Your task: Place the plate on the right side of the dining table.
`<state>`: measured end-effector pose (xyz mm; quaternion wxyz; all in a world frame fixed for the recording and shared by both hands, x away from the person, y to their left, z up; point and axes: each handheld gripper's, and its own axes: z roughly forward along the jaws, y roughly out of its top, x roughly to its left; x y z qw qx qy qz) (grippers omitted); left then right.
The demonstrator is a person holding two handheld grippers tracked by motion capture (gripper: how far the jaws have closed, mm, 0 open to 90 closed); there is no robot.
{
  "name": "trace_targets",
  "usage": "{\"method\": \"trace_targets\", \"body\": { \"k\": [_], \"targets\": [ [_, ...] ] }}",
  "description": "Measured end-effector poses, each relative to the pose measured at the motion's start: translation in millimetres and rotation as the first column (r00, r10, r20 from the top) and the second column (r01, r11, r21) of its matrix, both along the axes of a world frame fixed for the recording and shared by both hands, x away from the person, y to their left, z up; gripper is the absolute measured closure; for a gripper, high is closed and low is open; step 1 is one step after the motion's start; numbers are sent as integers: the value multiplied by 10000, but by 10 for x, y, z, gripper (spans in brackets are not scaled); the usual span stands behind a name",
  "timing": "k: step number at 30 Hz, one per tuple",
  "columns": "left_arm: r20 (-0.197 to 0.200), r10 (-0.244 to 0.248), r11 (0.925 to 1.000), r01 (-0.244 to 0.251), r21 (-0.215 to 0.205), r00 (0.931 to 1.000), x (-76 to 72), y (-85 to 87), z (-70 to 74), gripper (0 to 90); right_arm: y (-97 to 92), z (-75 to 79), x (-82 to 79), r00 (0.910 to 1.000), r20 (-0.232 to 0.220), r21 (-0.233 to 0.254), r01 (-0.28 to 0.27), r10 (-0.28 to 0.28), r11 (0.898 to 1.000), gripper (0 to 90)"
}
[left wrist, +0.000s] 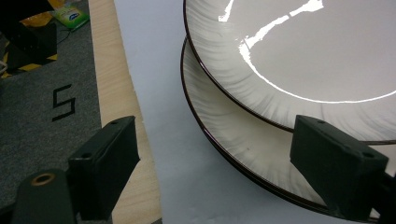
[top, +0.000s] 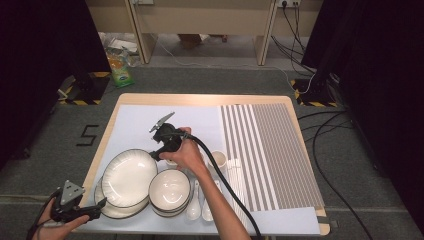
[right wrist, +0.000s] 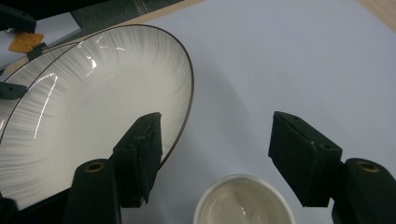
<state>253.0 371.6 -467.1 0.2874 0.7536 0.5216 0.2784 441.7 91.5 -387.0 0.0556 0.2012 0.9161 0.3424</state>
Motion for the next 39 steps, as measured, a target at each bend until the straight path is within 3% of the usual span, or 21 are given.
{"method": "trace_targets", "body": {
  "k": [7,20,28,39],
  "targets": [
    [68,14,10000,-14,-93,10000,43,-33,-29,146,70,-55,18,9996,-197,-240,-201,196,9995,369],
    [128,101,9998,-99,-164,9999,74,-46,-40,144,113,-103,58,9986,-506,-234,-155,143,9996,399],
    [114,117,9999,-116,-99,9999,89,-51,-69,148,147,-164,90,9958,-917,0,-55,55,10000,407],
    [26,104,9998,-104,-166,9999,80,-42,-78,154,174,-197,106,9945,-1048,96,46,-36,9999,473]
  ]
}}
